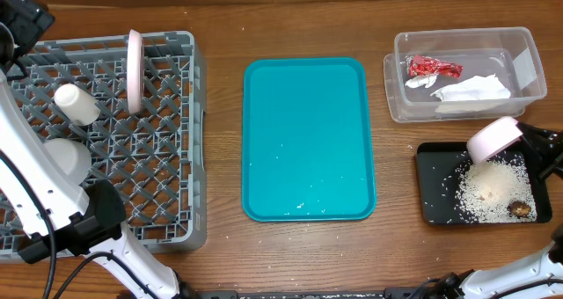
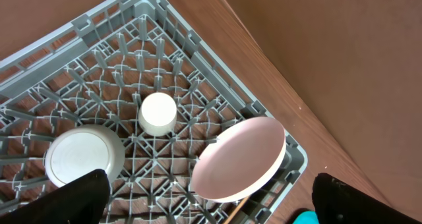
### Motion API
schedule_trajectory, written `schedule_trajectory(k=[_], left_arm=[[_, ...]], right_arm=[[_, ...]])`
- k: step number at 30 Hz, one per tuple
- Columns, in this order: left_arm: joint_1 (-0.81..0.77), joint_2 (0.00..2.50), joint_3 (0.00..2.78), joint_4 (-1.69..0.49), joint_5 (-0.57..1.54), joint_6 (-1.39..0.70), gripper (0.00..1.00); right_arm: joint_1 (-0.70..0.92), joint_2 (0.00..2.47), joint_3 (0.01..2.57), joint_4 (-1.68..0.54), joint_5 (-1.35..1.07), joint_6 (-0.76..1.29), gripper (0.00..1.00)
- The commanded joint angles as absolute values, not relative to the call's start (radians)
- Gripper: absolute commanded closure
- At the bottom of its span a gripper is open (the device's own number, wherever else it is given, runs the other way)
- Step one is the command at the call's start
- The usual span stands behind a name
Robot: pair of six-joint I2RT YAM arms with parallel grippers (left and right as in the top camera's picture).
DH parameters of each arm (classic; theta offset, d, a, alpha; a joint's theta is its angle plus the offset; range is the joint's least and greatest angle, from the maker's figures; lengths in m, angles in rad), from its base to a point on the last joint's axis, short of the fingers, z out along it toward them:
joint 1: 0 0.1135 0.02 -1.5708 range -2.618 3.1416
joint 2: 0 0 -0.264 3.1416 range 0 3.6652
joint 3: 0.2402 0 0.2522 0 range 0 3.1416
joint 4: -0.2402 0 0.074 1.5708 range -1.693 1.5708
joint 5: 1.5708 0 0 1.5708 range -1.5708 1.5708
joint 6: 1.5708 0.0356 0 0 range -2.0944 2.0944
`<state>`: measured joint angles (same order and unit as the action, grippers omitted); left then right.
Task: Sort waste into correct bins and load items into the dishwasher
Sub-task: 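Tilt the white dish to dump rice and scrap onto the black tray, then carry the emptied dish back toward the teal tray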
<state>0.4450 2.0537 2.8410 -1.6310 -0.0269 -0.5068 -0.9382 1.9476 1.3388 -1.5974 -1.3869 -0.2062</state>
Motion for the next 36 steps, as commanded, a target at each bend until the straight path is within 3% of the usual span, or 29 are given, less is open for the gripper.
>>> schedule_trajectory(k=[1,3,5,10,11,13,17,21,32,36], left_arm=[[0.445,2.057,2.842,-1.631,-0.033,-0.524,0.0],[0.445,2.057,2.842,-1.631,-0.033,-0.524,0.0],[0.445,2.057,2.842,-1.63,-0.033,-0.524,0.0],[0.445,2.057,2.842,-1.631,-0.033,-0.524,0.0],[0.445,2.057,2.842,-1.631,-0.033,-0.524,0.0],[0.445,2.057,2.842,-1.631,-0.033,-0.524,0.0],[0.445,2.057,2.842,-1.631,-0.033,-0.524,0.0],[0.445,2.057,2.842,-1.631,-0.033,-0.524,0.0],[0.445,2.057,2.842,-1.631,-0.033,-0.524,0.0],[0.445,2.057,2.842,-1.631,-0.033,-0.524,0.0]], right_arm=[[-0.924,1.936,1.342,-1.547,-1.47,-0.311,0.96],[-0.923,1.936,1.342,-1.394,-1.439,-0.18,0.96],[-0.92,1.936,1.342,-1.439,-1.408,-0.094,0.96],[-0.916,1.936,1.342,-1.474,-1.498,-0.319,0.96],[-0.916,1.936,1.342,-1.418,-1.46,-0.231,0.96],[-0.913,1.934,1.342,-1.525,-1.442,-0.21,0.96],[-0.911,1.929,1.342,-1.692,-1.533,-0.502,0.96],[-0.9,1.919,1.342,-1.696,-1.513,-0.416,0.96],[-0.717,1.822,1.491,-1.696,-1.535,-0.442,0.96],[-0.569,1.819,1.673,-1.684,-1.365,-0.352,0.96]])
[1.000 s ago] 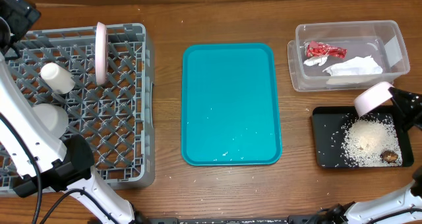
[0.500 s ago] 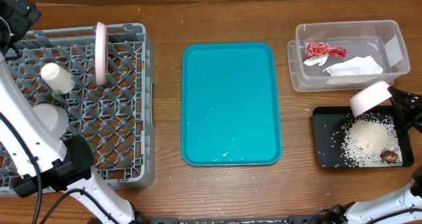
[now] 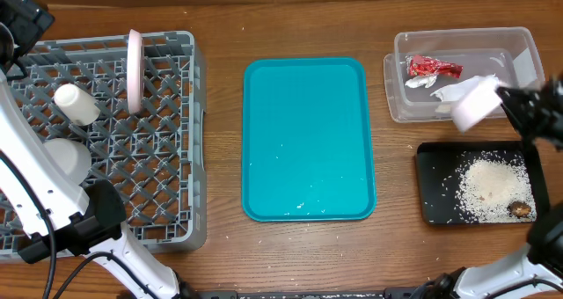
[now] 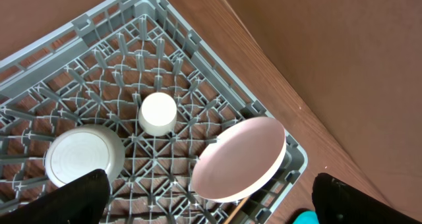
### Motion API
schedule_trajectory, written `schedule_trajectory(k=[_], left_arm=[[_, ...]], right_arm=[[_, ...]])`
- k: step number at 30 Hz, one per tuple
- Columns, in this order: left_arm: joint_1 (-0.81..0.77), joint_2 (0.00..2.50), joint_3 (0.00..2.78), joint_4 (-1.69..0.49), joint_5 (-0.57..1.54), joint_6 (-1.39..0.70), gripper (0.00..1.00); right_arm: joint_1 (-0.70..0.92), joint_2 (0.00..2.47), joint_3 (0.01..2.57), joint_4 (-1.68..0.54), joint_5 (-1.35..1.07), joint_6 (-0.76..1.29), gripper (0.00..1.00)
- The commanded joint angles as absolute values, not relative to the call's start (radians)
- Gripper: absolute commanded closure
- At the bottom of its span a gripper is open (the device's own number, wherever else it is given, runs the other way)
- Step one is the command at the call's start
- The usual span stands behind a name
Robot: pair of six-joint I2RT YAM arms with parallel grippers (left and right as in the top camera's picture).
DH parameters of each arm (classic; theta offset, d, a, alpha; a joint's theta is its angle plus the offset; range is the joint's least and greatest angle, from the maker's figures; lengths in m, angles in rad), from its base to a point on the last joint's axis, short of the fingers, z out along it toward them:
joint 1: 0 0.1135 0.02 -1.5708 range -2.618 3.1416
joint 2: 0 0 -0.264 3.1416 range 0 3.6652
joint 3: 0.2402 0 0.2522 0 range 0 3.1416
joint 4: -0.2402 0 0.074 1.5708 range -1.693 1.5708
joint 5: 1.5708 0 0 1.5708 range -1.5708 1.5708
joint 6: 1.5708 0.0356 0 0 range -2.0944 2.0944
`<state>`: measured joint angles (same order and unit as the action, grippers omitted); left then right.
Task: Sort waste into correct bins and load items into the dishwasher
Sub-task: 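Carry the emptied dish back toward the teal tray, then set the dish on the teal tray, open and retract the right gripper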
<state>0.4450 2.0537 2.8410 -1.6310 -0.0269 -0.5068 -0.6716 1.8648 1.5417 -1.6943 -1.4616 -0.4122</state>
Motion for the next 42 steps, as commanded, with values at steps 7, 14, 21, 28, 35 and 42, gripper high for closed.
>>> schedule_trajectory(k=[7,14,21,28,35,42], left_arm=[[0.445,2.057,2.842,-1.631,-0.033,-0.524,0.0],[0.445,2.057,2.842,-1.631,-0.033,-0.524,0.0],[0.445,2.057,2.842,-1.631,-0.033,-0.524,0.0],[0.445,2.057,2.842,-1.631,-0.033,-0.524,0.0],[0.445,2.057,2.842,-1.631,-0.033,-0.524,0.0],[0.445,2.057,2.842,-1.631,-0.033,-0.524,0.0]], right_arm=[[-0.225,1.818,1.974,-1.483,-0.759,0.189,0.96],[0.27,1.856,2.0,-1.218,-0.299,0.425,0.96],[0.566,2.012,1.996,-1.118,-0.052,0.555,0.96],[0.696,2.159,1.996,-1.079,-0.052,0.556,0.96],[0.721,2.213,1.997,-1.105,-0.041,0.573,0.76],[0.686,2.187,2.072,-1.222,-0.046,0.573,0.14]])
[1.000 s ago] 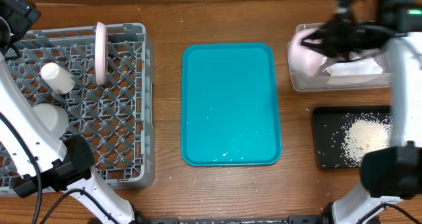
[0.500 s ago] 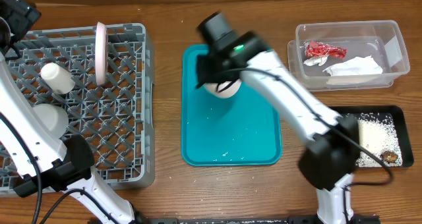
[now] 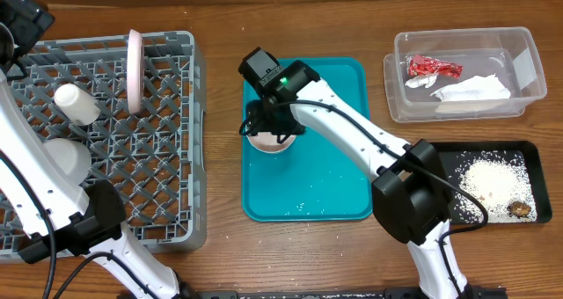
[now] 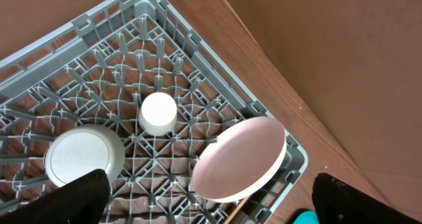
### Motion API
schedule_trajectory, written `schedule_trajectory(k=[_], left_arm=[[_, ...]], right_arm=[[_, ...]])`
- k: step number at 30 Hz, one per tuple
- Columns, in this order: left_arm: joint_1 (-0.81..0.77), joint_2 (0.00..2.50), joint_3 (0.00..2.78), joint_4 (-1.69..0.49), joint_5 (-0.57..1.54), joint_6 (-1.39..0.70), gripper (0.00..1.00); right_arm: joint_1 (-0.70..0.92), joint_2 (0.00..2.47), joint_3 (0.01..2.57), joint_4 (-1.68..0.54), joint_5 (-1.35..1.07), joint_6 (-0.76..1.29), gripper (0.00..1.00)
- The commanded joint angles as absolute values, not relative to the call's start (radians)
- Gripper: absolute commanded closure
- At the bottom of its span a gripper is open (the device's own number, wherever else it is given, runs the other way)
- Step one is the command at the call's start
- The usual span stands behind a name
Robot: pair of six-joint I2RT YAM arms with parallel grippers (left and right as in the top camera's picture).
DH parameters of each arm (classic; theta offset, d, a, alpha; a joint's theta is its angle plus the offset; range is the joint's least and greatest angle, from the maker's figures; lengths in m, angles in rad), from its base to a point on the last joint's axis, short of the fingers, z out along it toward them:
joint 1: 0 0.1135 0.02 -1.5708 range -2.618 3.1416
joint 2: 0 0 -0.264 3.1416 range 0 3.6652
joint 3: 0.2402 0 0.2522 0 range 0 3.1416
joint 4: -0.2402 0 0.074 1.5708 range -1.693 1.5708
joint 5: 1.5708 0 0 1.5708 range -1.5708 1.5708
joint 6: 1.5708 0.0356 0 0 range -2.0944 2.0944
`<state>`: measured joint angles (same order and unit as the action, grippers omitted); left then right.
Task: Sort waste into correct bins and load items into the dishwasher
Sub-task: 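Set the dish on the teal tray, open and retract the right gripper, then reach the left gripper to the white dish and grasp its rim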
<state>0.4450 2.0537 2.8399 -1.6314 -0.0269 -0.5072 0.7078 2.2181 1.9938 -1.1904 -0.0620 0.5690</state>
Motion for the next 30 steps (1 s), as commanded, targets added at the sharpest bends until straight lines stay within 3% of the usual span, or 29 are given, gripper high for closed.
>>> schedule_trajectory(k=[1,3,4,12,21,24,27,30], left_arm=[[0.445,2.057,2.842,-1.631,-0.033,-0.524,0.0],[0.445,2.057,2.842,-1.631,-0.033,-0.524,0.0],[0.445,2.057,2.842,-1.631,-0.033,-0.524,0.0],[0.445,2.057,2.842,-1.631,-0.033,-0.524,0.0],[0.445,2.057,2.842,-1.631,-0.033,-0.524,0.0],[0.445,2.057,2.842,-1.631,-0.028,-0.527,0.0],[0.445,2.057,2.842,-1.62,0.069,-0.574,0.0],[0.445,2.057,2.842,-1.662,0.367,-0.635,0.0]], right_arm=[[0.675,2.18,2.119,-1.275,-0.045,0.573,0.12],[0.645,2.17,2.201,-1.358,-0.039,0.57,0.07],[0.621,2.166,2.255,-1.407,-0.026,0.569,0.0],[0.288,2.152,2.73,-1.694,0.053,0.513,0.0],[-0.216,2.123,2.768,-1.692,0.043,0.444,0.0],[-0.302,2.123,2.768,-1.693,0.043,0.444,0.0],[-0.365,2.123,2.768,-1.69,0.044,0.444,0.0],[-0.416,2.123,2.768,-1.69,0.044,0.444,0.0]])
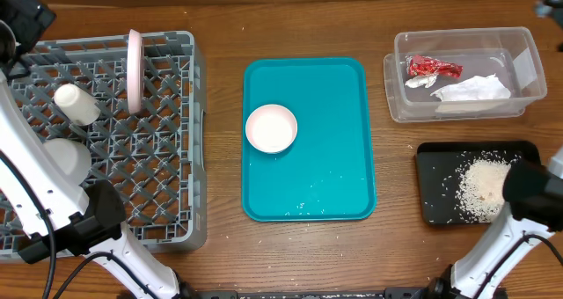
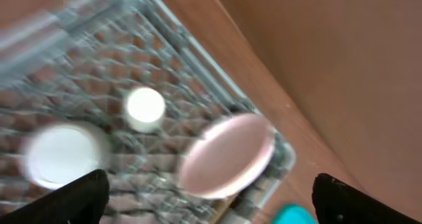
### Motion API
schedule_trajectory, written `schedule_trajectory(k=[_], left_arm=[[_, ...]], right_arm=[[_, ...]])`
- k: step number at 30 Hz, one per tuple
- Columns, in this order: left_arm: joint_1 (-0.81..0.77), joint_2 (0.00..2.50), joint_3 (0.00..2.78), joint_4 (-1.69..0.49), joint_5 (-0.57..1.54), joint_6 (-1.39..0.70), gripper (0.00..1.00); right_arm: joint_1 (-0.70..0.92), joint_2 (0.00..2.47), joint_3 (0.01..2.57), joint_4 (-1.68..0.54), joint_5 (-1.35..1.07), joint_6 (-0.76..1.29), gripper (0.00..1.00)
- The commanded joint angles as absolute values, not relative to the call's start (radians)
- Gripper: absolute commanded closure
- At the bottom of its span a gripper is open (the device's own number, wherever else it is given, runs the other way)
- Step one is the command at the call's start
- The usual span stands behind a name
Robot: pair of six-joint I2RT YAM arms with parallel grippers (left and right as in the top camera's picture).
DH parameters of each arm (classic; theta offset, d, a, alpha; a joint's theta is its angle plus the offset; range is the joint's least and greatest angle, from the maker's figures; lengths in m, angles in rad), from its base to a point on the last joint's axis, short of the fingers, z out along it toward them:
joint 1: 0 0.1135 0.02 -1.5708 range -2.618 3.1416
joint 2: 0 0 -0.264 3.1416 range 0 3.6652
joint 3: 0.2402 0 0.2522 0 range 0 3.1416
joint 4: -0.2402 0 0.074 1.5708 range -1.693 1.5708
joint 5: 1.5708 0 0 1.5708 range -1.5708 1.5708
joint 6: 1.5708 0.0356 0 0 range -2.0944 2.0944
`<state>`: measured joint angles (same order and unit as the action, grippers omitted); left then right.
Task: Sort waste into correct bins and load items into the dishwasher
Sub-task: 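Reach the left gripper to the white dish and grasp its rim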
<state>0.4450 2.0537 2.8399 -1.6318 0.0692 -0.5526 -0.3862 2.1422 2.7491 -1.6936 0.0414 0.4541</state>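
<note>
A small pink bowl (image 1: pixel 271 127) sits upright and alone on the left part of the teal tray (image 1: pixel 325 97). The grey dish rack (image 1: pixel 167 158) at the left holds an upright pink plate (image 1: pixel 134 70), a white cup (image 1: pixel 76 104) and a white bowl (image 1: pixel 63 158). In the blurred left wrist view my left gripper (image 2: pixel 211 207) hangs open high over the rack, above the pink plate (image 2: pixel 227 155) and the cup (image 2: pixel 145 109). Only the right arm's base (image 1: pixel 528 189) and a dark bit at the top right corner show; its fingers are out of view.
A clear bin (image 1: pixel 528 48) at the back right holds a red wrapper (image 1: pixel 433 67) and a crumpled napkin (image 1: pixel 471 90). In front of it a black tray (image 1: pixel 435 171) holds spilled rice (image 1: pixel 482 189). The left arm's white links (image 1: pixel 35 202) run along the rack's left side.
The right gripper was at the pink bowl on the teal tray; now the bowl lies there alone and the arm is back at the right edge. The left wrist view has blurred and shifted.
First the right gripper held the pink bowl tipped over the black tray, above the rice. Then it held the bowl near the clear bin. Then it was down with the bowl on the teal tray. Now the bowl is let go, and the left arm has shifted.
</note>
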Motion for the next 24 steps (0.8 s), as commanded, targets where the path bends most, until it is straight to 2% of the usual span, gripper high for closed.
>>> schedule_trajectory(k=[1,5,10,12,16,20,22,24], left_arm=[[0.442,2.058,2.841,-1.678,0.461,-0.635,0.0],[0.374,2.061,2.835,-1.689,0.691,-0.459,0.0],[0.17,2.061,2.809,-1.689,0.7,-0.293,0.0],[0.049,2.061,2.771,-1.69,0.607,-0.295,0.0],[-0.201,2.065,2.64,-1.689,0.328,-0.348,0.08],[-0.441,2.112,2.481,-1.678,-0.011,-0.443,0.24],[-0.512,2.145,2.423,-1.67,-0.098,-0.485,0.31],[-0.564,2.186,2.377,-1.652,-0.132,-0.526,0.31]], right_arm=[[-0.424,2.123,2.768,-1.689,0.043,0.444,0.0],[-0.451,2.123,2.768,-1.689,0.044,0.444,0.0],[-0.452,2.123,2.768,-1.689,0.044,0.444,0.0],[-0.452,2.123,2.768,-1.689,0.044,0.444,0.0],[-0.452,2.123,2.768,-1.689,0.044,0.444,0.0],[-0.452,2.123,2.768,-1.689,0.044,0.444,0.0],[-0.452,2.123,2.768,-1.689,0.044,0.444,0.0],[-0.452,2.123,2.768,-1.689,0.044,0.444,0.0]])
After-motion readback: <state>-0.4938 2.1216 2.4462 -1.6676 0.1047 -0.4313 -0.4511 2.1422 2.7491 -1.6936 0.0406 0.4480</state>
